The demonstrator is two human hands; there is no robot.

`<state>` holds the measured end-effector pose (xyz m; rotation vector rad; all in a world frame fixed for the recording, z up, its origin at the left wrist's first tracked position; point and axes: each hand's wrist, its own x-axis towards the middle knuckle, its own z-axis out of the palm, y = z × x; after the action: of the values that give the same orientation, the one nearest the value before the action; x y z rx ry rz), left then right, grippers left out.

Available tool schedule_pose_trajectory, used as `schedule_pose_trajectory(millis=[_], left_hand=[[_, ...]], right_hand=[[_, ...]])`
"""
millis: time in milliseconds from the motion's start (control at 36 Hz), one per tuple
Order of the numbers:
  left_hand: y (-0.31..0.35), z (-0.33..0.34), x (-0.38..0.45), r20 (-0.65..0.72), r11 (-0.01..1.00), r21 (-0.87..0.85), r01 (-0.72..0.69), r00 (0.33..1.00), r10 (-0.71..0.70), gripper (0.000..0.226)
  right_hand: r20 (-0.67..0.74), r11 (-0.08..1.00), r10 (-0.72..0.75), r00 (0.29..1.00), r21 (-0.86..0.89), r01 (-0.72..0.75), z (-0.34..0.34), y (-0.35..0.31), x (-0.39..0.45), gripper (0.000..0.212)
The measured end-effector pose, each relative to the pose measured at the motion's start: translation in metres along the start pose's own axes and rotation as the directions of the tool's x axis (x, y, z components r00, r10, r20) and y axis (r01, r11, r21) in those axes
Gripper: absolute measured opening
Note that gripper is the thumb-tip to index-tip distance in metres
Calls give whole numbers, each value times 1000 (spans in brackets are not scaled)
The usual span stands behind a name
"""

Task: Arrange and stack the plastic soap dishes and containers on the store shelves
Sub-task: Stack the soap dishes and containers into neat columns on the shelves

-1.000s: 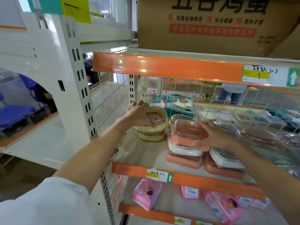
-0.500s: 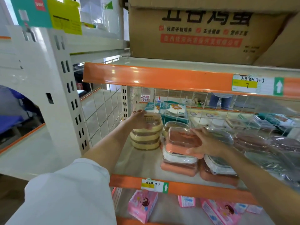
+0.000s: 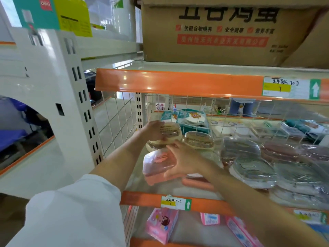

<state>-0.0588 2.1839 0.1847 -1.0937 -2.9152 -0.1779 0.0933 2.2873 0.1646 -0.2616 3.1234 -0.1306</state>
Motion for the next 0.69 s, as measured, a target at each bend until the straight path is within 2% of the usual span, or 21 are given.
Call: schedule_pose_trajectory(millis=[83,167,250,333,417,528,611,694], left_hand=[[-3,4,4,-9,1000,-24,3,1000,-3,44],[-4,7,6,-15,998,-60,13,1000,-14,57],[-7,11,7,-27,992,-125,32,999,-35,59],[-9,14,7,-33,982,-183,49,998,-56,62],[-10,15,6,-39,976,-211,47,998,-56,64],[-11,16,5,-40,974,-225,40,998,-50,62],[-11,18,5,-55,967,-253,35,997,-51,63],[-13,21,4,-74,959,-282,31,996,-54,62]], right_hand=[[-5,997,-6,1000,-76,6,19,-12,9,97],[20,998,47,999,-36,-47,36,-19,16,102],[55,996,83,995,-18,-82,49,-19,20,104],[92,982,100,991,-171,-83,55,-17,20,102],[68,965,36,997,-262,-17,48,-15,18,96],[-33,979,-6,999,-204,-1,30,1,11,84],[-41,979,81,996,-184,-87,14,26,1,84],[35,968,222,974,-131,-216,9,52,-11,89]])
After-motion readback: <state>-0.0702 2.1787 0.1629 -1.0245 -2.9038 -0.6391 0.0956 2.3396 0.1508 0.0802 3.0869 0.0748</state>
